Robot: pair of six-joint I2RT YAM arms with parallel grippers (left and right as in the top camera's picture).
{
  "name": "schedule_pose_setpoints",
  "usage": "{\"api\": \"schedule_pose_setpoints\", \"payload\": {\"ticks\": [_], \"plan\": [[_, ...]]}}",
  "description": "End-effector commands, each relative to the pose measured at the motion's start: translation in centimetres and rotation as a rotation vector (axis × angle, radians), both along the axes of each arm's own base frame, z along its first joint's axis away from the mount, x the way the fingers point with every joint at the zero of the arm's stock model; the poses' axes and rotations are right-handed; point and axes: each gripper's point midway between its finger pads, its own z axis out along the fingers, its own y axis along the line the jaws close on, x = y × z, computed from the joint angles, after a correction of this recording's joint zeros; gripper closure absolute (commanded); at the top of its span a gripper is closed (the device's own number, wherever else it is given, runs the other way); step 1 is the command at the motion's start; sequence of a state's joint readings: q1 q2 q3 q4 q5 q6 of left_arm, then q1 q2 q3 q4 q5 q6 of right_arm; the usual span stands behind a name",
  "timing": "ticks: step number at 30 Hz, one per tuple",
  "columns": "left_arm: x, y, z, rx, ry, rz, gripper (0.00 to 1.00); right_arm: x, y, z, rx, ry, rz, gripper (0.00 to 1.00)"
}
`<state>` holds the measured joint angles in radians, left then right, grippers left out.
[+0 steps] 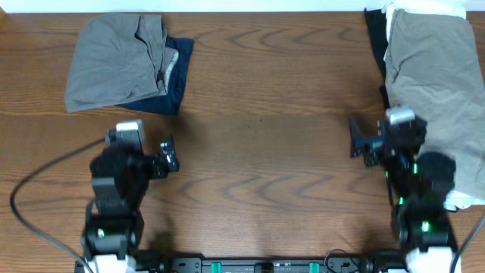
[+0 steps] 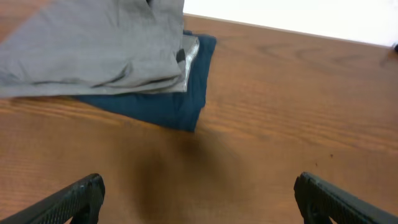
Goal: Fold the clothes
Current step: 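Reach the right gripper to the khaki shorts on the right pile and grasp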
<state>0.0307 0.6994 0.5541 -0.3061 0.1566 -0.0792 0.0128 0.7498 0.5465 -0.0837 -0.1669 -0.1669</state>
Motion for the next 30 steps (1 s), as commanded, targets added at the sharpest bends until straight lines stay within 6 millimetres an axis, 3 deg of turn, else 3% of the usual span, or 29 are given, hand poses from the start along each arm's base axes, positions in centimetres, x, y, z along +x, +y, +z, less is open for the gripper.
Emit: {"api": "schedule_pose_setpoints", "payload": {"ticks": [1, 5, 10, 14, 18, 21, 24, 30], "plan": [[1.3, -0.4, 1.9, -0.019, 0.058, -0.016, 0.02, 2.4, 0.8, 1.0, 0.02, 0.077, 0.03, 0.01], [2.3, -0.4, 2.4, -0.024, 0.18, -0.016, 0.02, 5.3, 1.5, 0.0, 0.035, 0.256, 0.066, 0.01], [3.0, -1.5, 2.4, -0.06, 0.342, -0.078, 0.02, 7.4, 2.7, -1.2, 0.069, 0.418, 0.123, 0.01], [3.1, -3.5, 2.3, -0.109, 0.476, -0.204, 0.02, 8.5, 3.4, -1.6, 0.098, 0.439, 0.159, 0.01], [4.1, -5.1, 1.4, -0.195, 0.545, -0.27, 0.02, 9.2, 3.0, -1.4, 0.087, 0.412, 0.143, 0.01], [5.2, -5.5, 0.2, -0.219, 0.563, -0.284, 0.02, 10.0, 0.9, -1.2, 0.051, 0.386, 0.056, 0.01], [5.8, -5.5, -1.3, -0.237, 0.605, -0.268, 0.02, 10.7, -2.6, -1.6, -0.006, 0.38, -0.091, 0.03], [6.3, -5.5, -4.1, -0.252, 0.69, -0.26, 0.02, 12.2, -10.0, -4.5, -0.09, 0.416, -0.364, 0.1]]}}
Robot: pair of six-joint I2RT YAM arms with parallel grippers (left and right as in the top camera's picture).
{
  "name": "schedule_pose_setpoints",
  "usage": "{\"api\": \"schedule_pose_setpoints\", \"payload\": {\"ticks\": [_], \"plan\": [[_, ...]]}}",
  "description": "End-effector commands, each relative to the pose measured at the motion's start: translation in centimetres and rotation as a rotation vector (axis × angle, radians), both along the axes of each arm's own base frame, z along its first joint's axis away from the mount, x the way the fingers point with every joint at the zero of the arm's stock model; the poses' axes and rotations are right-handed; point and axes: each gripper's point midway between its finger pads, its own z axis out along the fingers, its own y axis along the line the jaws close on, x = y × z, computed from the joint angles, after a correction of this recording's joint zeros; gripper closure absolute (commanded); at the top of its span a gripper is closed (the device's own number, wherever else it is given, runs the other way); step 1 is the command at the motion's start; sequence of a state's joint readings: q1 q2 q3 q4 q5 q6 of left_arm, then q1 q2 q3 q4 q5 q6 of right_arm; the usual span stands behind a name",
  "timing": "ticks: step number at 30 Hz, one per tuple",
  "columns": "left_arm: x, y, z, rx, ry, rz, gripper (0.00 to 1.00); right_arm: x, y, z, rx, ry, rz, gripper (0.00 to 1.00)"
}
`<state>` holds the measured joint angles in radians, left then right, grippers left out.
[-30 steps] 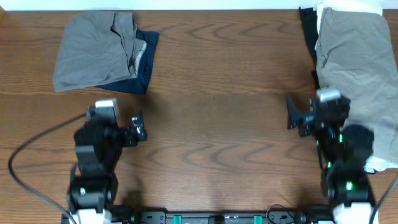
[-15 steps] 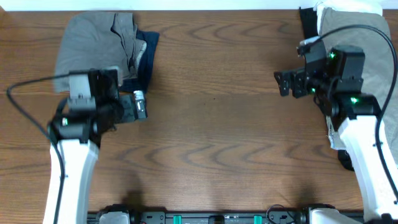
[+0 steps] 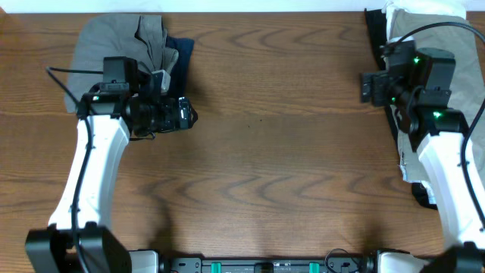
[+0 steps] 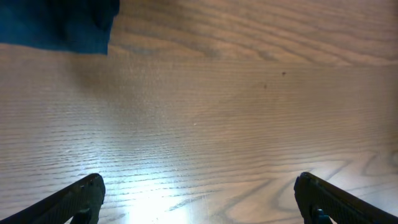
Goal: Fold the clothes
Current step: 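Reach the right gripper to the khaki shorts on the right pile and grasp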
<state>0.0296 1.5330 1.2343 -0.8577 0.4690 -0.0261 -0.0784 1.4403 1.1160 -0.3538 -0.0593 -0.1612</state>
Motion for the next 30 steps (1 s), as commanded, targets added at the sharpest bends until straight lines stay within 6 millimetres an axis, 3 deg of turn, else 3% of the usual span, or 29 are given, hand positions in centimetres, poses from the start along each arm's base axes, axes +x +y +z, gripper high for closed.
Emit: {"api": "schedule_pose_setpoints", "payload": {"ticks": [1, 7, 12, 21, 24, 28, 30], "plan": [[0.4, -0.5, -0.5, -0.02, 0.021, -0.013, 0.02, 0.9, -5.4, -1.9, -0.094, 0.038, -0.187, 0.1], [0.7, -1.1, -1.0, -0.019, 0.023, -0.032, 0.02, 2.1, -9.7, -7.4, -0.083, 0.119, -0.27, 0.13], [1.1, -1.6, -0.8, -0.018, -0.002, -0.047, 0.02, 3.1, -10.9, -10.9, -0.079, 0.152, -0.287, 0.17], [1.6, -2.0, -0.7, -0.015, -0.029, -0.059, 0.02, 6.3, -11.6, -15.2, -0.07, 0.092, -0.28, 0.3], [1.6, -2.0, -0.7, -0.015, -0.029, -0.059, 0.02, 7.1, -11.7, -16.4, -0.054, 0.068, -0.291, 0.41], [1.6, -2.0, -0.7, -0.015, -0.029, -0.058, 0.02, 7.8, -12.4, -17.2, -0.041, 0.036, -0.309, 0.74], [1.7, -2.0, -0.6, -0.015, -0.031, -0.058, 0.02, 7.9, -12.5, -17.0, -0.039, 0.026, -0.314, 0.85]]}}
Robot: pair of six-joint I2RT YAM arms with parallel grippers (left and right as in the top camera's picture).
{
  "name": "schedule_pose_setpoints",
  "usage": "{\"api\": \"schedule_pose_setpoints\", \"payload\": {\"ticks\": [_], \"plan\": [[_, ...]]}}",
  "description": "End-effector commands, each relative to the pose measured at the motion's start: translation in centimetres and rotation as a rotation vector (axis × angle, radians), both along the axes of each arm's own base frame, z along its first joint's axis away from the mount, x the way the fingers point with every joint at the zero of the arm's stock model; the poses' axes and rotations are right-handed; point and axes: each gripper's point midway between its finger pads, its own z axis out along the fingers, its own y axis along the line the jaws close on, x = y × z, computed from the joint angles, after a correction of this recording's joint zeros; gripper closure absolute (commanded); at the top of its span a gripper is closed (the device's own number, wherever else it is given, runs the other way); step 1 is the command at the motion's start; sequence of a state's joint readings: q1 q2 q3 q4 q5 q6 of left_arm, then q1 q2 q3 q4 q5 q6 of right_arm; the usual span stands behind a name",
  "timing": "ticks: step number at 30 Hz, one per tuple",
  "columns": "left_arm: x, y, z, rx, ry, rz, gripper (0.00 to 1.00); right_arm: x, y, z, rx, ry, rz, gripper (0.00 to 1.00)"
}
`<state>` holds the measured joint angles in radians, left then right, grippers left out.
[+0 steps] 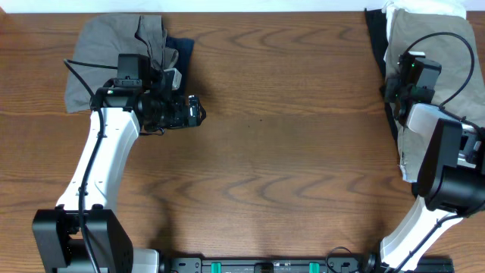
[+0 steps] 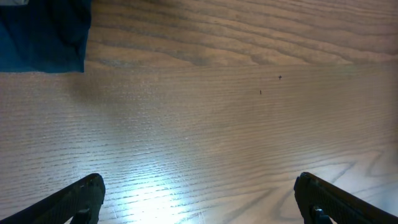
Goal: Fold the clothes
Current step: 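Reach the right gripper to the khaki shorts on the right pile and grasp, then drag the khaki shorts leftward to the table center with the right gripper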
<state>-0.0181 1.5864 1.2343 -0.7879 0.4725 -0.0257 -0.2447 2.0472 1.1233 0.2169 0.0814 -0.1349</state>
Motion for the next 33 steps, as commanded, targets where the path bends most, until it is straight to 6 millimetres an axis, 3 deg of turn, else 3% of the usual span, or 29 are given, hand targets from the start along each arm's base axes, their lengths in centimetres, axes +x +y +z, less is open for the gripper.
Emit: {"api": "schedule_pose_setpoints", "payload": {"ticks": [1, 5, 11, 15, 18, 21, 26, 29, 33], "plan": [[0.4, -0.3, 0.6, -0.013, -0.015, -0.009, 0.02, 0.4, -0.8, 0.3, 0.023, -0.026, -0.025, 0.9], [0.4, -0.3, 0.6, -0.013, -0.016, -0.009, 0.02, 0.5, -0.7, 2.2, 0.038, -0.063, -0.037, 0.99], [0.6, -0.3, 0.7, -0.013, -0.027, -0.009, 0.01, 0.3, 1.5, 9.7, 0.074, -0.162, 0.05, 0.99], [0.7, -0.3, 0.7, -0.013, -0.031, -0.009, 0.01, -0.7, 6.4, 14.9, 0.141, -0.219, 0.204, 0.99], [0.7, -0.3, 0.7, -0.012, -0.031, -0.009, 0.02, -1.5, 11.0, 16.6, 0.199, -0.221, 0.304, 0.99], [0.7, -0.3, 0.7, -0.012, -0.029, -0.009, 0.01, -1.8, 15.3, 16.4, 0.23, -0.194, 0.379, 0.99], [0.7, -0.3, 0.7, -0.012, -0.029, -0.01, 0.01, -3.2, 24.1, 14.5, 0.255, -0.114, 0.554, 0.99], [0.7, -0.3, 0.7, -0.012, -0.029, -0.01, 0.01, -4.4, 29.1, 12.8, 0.265, -0.059, 0.654, 0.99], [0.7, 0.1, 0.5, 0.011, -0.029, -0.001, 0.01, -6.4, 33.9, 10.1, 0.273, 0.024, 0.753, 0.99]]}}
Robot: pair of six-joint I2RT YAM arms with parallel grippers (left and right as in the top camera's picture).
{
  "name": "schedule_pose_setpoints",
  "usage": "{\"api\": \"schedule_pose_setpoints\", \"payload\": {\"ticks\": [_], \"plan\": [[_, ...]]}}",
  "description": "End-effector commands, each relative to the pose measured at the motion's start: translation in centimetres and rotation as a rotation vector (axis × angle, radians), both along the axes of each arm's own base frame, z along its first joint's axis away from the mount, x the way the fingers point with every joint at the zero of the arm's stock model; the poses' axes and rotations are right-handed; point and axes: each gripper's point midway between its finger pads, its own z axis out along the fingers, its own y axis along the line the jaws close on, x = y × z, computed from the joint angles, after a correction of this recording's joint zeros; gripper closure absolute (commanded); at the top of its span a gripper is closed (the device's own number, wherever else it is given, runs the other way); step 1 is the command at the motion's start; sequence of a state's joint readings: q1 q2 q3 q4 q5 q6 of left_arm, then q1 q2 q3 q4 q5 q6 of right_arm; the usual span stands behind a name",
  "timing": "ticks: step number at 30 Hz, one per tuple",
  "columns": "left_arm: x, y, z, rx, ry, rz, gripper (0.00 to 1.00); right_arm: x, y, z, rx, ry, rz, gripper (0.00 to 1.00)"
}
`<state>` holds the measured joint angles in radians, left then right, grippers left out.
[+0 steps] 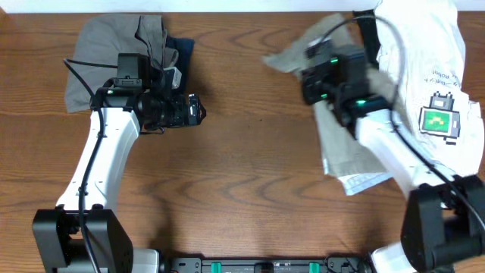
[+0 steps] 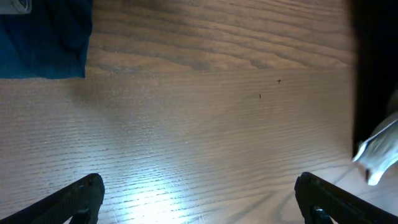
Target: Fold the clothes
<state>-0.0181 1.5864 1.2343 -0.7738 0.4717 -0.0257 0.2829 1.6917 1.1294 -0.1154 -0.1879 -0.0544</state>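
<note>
A grey garment [image 1: 342,144] hangs from my right gripper [image 1: 309,76], which is shut on it right of the table's middle; one flap [image 1: 282,54] sticks out to the left. Beneath where it lay, a white T-shirt [image 1: 424,53] with a green pixel print [image 1: 438,121] lies at the far right. My left gripper [image 1: 195,111] [image 2: 199,186] stands open over bare wood, just right of a folded grey-over-blue pile [image 1: 121,61]. The pile's blue corner [image 2: 43,43] shows in the left wrist view, and the held cloth's edge [image 2: 376,155] at its right.
A black garment [image 1: 369,30] peeks out at the left edge of the right-hand heap. The wooden table [image 1: 242,197] runs wide between the two arms. A white wall strip lines the far edge.
My right gripper has moved left from the heap to near the table's middle with the grey garment in it, uncovering the white printed T-shirt. The left arm has stayed put.
Both arms first sat drawn back at the near edge, grippers open. Then the left had reached beside the folded pile and the right hovered at the heap's left edge. Then the right was down on the grey garment, and now holds it off the heap.
</note>
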Motion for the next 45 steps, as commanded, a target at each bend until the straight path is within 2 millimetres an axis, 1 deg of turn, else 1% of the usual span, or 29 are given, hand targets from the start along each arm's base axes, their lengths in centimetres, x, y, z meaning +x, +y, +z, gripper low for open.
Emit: {"api": "schedule_pose_setpoints", "payload": {"ticks": [1, 5, 6, 7, 8, 9, 10, 12, 13, 14, 15, 17, 18, 19, 21, 23, 24, 25, 26, 28, 31, 33, 37, 41, 43, 45], "plan": [[0.4, 0.3, 0.3, 0.023, -0.013, 0.004, 0.01, -1.7, 4.4, -1.9, 0.014, 0.057, 0.1, 0.99], [0.5, 1.2, -0.1, 0.075, -0.009, 0.025, 0.02, -4.4, 8.0, -3.6, -0.044, 0.092, 0.23, 0.99], [0.5, 1.3, -0.1, 0.077, -0.01, 0.026, 0.02, -5.0, 8.5, -3.8, -0.059, 0.094, 0.257, 0.98], [0.5, 1.4, -0.1, 0.08, -0.011, 0.029, 0.02, -5.6, 9.1, -3.9, -0.074, 0.095, 0.285, 0.92], [0.6, 1.5, -0.1, 0.084, -0.014, 0.032, 0.02, -6.1, 9.5, -3.9, -0.08, 0.098, 0.301, 0.83], [0.7, 1.6, -0.1, 0.092, -0.015, 0.035, 0.02, -6.4, 9.7, -3.7, -0.081, 0.1, 0.31, 0.62], [0.7, 1.8, -0.1, 0.1, -0.018, 0.038, 0.02, -6.5, 9.7, -3.4, -0.08, 0.099, 0.31, 0.5], [0.8, 1.9, -0.2, 0.108, -0.019, 0.042, 0.02, -6.7, 9.5, -2.6, -0.076, 0.089, 0.307, 0.35], [0.8, 2.0, -0.2, 0.111, -0.019, 0.043, 0.02, -6.7, 9.2, -1.9, -0.074, 0.083, 0.302, 0.28], [0.8, 2.0, -0.2, 0.111, -0.019, 0.043, 0.02, -6.7, 8.6, -1.1, -0.072, 0.078, 0.29, 0.24], [0.8, 2.0, -0.2, 0.111, -0.019, 0.043, 0.02, -6.7, 8.0, -0.3, -0.074, 0.072, 0.274, 0.21], [0.8, 2.0, -0.2, 0.111, -0.022, 0.043, 0.02, -6.4, 5.8, 1.0, -0.083, 0.068, 0.214, 0.17], [0.9, 2.0, -0.2, 0.111, -0.023, 0.043, 0.02, -6.2, 4.0, 1.6, -0.095, 0.072, 0.17, 0.16], [0.9, 1.9, -0.1, 0.111, -0.024, 0.042, 0.02, -6.0, 2.5, 1.7, -0.108, 0.083, 0.131, 0.16], [0.9, 1.9, -0.1, 0.111, -0.025, 0.043, 0.02, -5.9, -1.0, 1.2, -0.133, 0.132, 0.042, 0.16], [0.9, 1.9, -0.1, 0.111, -0.025, 0.043, 0.02, -6.3, -4.7, -0.1, -0.144, 0.223, -0.043, 0.16], [0.9, 1.9, -0.1, 0.111, -0.025, 0.042, 0.02, -6.8, -6.7, -1.1, -0.146, 0.285, -0.095, 0.16], [0.9, 1.9, -0.1, 0.111, -0.025, 0.043, 0.02, -7.3, -8.2, -1.8, -0.143, 0.336, -0.128, 0.17], [0.9, 1.9, -0.1, 0.111, -0.025, 0.043, 0.02, -7.8, -9.5, -2.5, -0.137, 0.382, -0.155, 0.18], [0.9, 1.9, -0.1, 0.111, -0.026, 0.043, 0.02, -8.5, -11.5, -3.6, -0.114, 0.452, -0.196, 0.2], [1.0, 1.9, -0.1, 0.11, -0.028, 0.043, 0.02, -8.9, -13.2, -5.0, -0.1, 0.516, -0.221, 0.25], [1.0, 1.9, -0.1, 0.111, -0.029, 0.043, 0.02, -9.0, -14.0, -6.1, -0.106, 0.546, -0.23, 0.27], [1.0, 1.9, -0.1, 0.111, -0.029, 0.043, 0.02, -8.9, -14.9, -8.5, -0.115, 0.599, -0.236, 0.32], [1.0, 1.9, -0.1, 0.11, -0.029, 0.043, 0.02, -8.7, -15.8, -11.5, -0.113, 0.658, -0.251, 0.38], [1.0, 1.9, -0.1, 0.11, -0.028, 0.043, 0.02, -8.5, -16.0, -12.6, -0.111, 0.674, -0.258, 0.4], [1.0, 1.9, -0.1, 0.11, -0.029, 0.043, 0.02, -8.3, -16.2, -13.3, -0.109, 0.678, -0.262, 0.4]]}}
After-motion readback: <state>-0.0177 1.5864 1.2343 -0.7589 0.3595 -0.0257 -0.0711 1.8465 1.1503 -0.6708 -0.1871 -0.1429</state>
